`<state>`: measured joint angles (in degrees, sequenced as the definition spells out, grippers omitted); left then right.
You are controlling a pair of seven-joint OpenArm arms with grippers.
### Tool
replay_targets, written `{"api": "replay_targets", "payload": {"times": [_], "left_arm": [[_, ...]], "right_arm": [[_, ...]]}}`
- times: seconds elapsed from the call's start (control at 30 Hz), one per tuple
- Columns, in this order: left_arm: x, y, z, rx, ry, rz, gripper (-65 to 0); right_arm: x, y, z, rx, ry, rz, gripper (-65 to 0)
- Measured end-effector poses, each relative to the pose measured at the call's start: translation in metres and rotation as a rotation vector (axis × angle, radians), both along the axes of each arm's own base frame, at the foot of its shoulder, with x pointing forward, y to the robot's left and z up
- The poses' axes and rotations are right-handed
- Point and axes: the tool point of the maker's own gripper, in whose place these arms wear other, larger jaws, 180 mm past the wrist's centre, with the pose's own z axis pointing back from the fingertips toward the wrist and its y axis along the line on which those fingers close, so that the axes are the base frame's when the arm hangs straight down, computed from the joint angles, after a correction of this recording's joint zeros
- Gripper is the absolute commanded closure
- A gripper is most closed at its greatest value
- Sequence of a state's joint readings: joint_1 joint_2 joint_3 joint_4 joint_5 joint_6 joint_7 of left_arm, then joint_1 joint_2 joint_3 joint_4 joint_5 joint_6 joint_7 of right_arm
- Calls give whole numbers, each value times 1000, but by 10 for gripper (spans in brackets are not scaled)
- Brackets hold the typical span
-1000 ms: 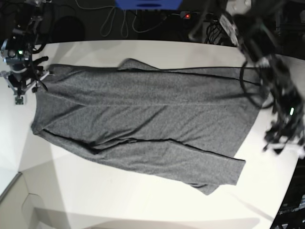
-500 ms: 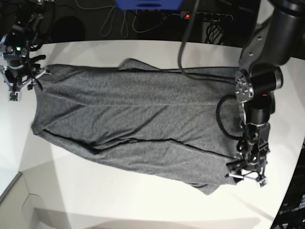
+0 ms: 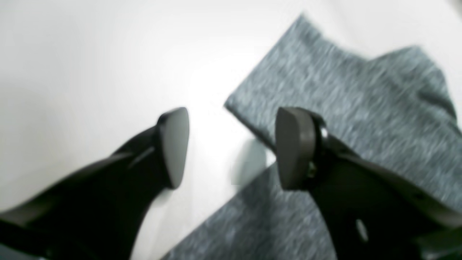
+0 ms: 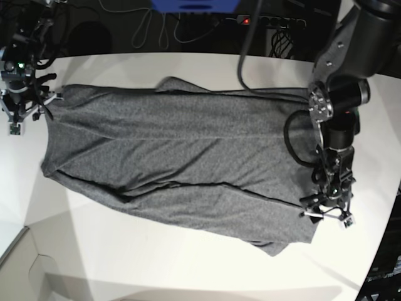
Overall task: Layout the t-shirt on the table in an organized manner, then fold the t-shirt properly
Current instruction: 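Release with the left gripper and reach it to the shirt's hem corner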
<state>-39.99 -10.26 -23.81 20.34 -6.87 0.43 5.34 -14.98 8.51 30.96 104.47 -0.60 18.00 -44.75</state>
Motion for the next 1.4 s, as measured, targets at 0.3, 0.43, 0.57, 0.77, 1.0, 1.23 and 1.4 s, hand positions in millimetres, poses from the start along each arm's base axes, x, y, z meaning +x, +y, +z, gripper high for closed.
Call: {"api": "replay_targets", "payload": {"times": [0.3,0.43,0.57,0.77,1.0,1.23,1.4], "left_arm": [[-4,-9,-15,-14,36,-12,-368],[3,-23,-10,-4,-4,-27,-368],[6,-39,-12,46,15,-104,-368],[20,-47,3,64,-22,-126,-366],[14,-59,-8,51,-1,-142,-365],[4,-56,-19,50,21,-138,-260],[4,-57,-20,48,22,-138,-103]], "right_arm": [[-5,0,-3,-1,12,1,-234],[-7,0,-4,-1,18,2,-234],[-14,0,-8,3,38,0,-234],[-15,0,-9,3,40,1,-234],[-21,0,-12,1,55,0,-234],[-20,0,-11,1,50,2,-234],[-20,0,-11,1,52,1,-234]]}}
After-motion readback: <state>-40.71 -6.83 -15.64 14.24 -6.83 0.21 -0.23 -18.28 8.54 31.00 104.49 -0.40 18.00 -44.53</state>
